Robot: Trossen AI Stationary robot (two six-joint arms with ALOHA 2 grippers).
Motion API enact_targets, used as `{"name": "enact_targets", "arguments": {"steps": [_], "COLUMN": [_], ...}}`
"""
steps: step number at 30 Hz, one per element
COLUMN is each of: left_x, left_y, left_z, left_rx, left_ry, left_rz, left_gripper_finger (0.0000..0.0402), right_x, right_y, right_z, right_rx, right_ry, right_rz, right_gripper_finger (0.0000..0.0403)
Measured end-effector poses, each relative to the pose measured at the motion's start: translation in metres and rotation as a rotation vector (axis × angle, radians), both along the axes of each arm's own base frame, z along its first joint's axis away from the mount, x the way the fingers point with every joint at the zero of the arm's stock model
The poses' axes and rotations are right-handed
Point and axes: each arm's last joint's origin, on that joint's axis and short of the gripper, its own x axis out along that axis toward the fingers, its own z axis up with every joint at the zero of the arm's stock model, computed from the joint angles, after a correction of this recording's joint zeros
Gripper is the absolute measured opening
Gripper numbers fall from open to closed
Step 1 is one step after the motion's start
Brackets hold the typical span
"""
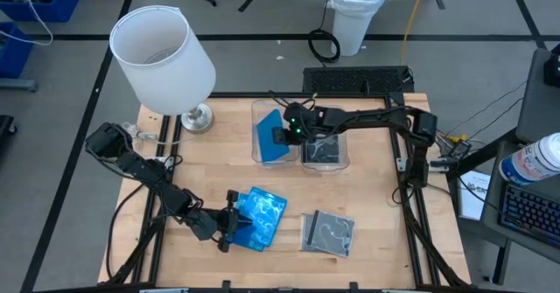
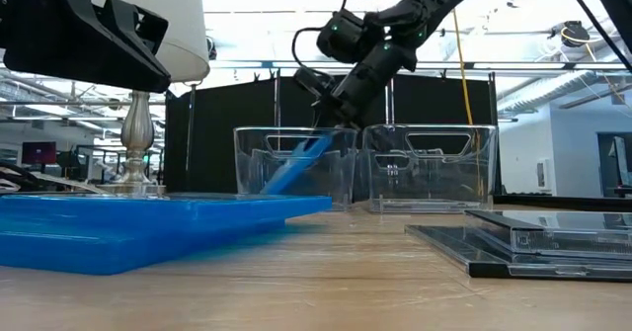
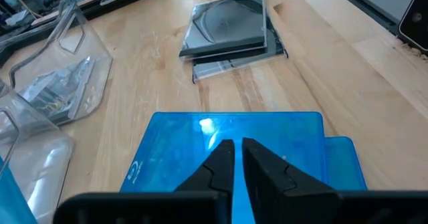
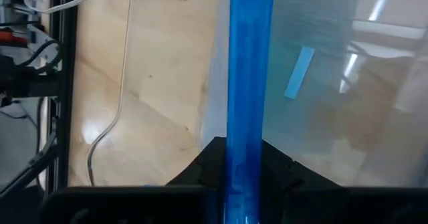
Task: Pick & place jewel cases by type
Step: Put the top blue CD case into the left transparent bin
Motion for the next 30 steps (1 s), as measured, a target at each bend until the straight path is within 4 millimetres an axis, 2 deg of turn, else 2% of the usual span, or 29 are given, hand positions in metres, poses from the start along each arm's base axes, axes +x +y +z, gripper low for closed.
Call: {"name": "enact_targets", "arguments": {"steps": [11,20,30], "left_x": [-0.001,-0.001,-0.001], "left_y": [0.000,0.000,0.000], "left_z": [-0.002,-0.002,-0.002], "left_rx": [-0.020,-0.010,-0.025], "left_ry": [0.029,0.026,0.027], "left_rz": [0.002,-0.004,0.003], "left_gripper_finger": [0.0042,0.0042,0.0042], "right_x": [0.007,0.010,0.005], "right_y": [0.002,0.017,0.019], "right_z": [0.003,0.004,-0.001], "right_rx": [-0.125,-0.158,-0.153], "right_ry": [-0.074,-0.068,0.003], "right_rz": [0.119,0.200,0.231], "right_gripper_finger": [0.0101,0.0160,0.0210]}}
